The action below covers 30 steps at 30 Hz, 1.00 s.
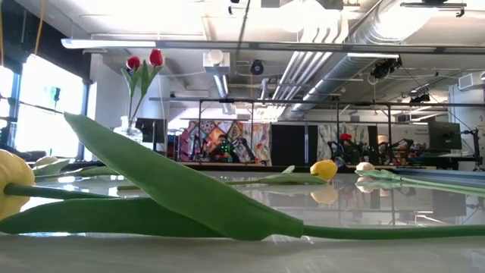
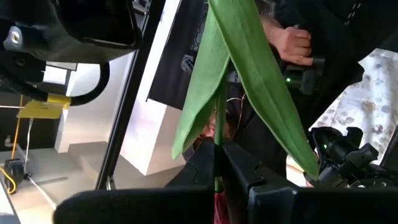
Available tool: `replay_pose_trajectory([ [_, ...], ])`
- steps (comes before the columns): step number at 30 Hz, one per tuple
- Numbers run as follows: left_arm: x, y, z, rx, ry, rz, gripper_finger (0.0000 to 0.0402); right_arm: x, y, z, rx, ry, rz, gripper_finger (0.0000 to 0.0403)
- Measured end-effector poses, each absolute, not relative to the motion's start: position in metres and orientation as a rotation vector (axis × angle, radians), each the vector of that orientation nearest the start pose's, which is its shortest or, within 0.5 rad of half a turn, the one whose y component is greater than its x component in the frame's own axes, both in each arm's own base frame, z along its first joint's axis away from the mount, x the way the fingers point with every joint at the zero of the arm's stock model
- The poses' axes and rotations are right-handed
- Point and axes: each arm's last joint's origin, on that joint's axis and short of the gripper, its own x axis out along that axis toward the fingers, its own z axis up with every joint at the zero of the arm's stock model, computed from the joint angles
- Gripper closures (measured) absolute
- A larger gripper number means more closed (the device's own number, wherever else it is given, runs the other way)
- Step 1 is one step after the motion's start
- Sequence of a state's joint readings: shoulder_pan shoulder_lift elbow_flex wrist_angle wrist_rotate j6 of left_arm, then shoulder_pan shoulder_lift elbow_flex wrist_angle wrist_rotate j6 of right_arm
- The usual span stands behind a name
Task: Sort flowers into vase by color
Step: Put the right dark red flower into the transparent vase
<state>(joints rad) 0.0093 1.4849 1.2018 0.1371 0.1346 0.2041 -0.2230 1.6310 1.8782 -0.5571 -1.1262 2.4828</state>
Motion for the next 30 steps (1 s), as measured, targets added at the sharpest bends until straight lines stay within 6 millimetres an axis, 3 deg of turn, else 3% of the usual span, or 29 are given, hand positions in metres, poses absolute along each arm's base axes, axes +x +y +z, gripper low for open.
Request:
replay_pose_trajectory([
  [5,0.345,0.0,0.342,0.2,0.135,-0.075,0.0229,0.331,-0.048,0.462,-3.147,-1.618,-0.102,0.0402],
  [16,0.345,0.0,0.342,0.208,0.137,-0.083,0.0318,0.321,-0.046,0.467,-3.134,-1.623,-0.084,0.0402],
  [30,0.345,0.0,0.342,0.207,0.135,-0.085,0.0373,0.321,-0.046,0.466,-3.133,-1.609,-0.066,0.0402],
])
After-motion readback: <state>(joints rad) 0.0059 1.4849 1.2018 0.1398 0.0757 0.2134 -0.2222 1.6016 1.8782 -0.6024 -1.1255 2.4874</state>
